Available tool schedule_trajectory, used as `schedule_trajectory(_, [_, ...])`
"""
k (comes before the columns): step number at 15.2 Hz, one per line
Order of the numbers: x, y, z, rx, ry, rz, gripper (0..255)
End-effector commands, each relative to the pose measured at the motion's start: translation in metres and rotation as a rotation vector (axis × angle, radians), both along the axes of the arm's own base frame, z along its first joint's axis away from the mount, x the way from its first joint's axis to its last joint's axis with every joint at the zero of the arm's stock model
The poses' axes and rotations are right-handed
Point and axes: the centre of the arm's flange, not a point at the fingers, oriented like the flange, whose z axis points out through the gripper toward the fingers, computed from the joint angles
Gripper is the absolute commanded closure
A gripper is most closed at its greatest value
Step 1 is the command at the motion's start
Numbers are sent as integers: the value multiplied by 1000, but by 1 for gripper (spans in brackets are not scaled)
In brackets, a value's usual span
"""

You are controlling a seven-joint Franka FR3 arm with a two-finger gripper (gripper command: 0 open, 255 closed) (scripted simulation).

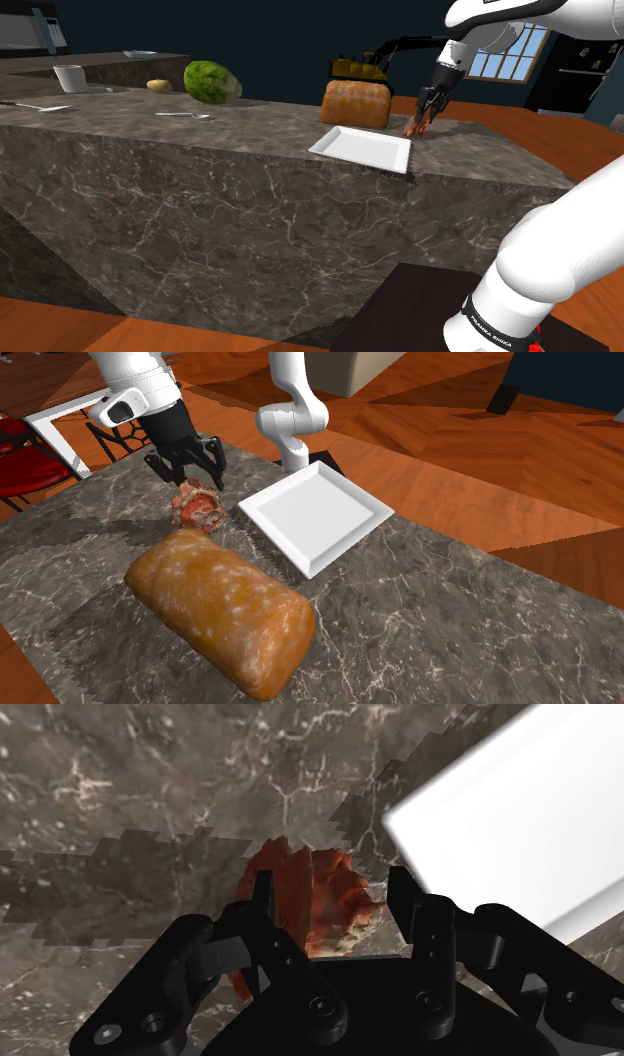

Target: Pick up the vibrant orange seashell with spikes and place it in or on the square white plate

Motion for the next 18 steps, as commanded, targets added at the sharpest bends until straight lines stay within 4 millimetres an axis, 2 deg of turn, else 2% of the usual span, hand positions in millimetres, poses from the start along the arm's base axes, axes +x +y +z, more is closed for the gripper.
schedule_trajectory(1, [0, 0, 11, 0, 0, 0, 255])
schedule_trajectory(15, [0, 0, 81, 0, 0, 0, 255])
schedule_trajectory(18, [8, 38, 84, 0, 0, 0, 255])
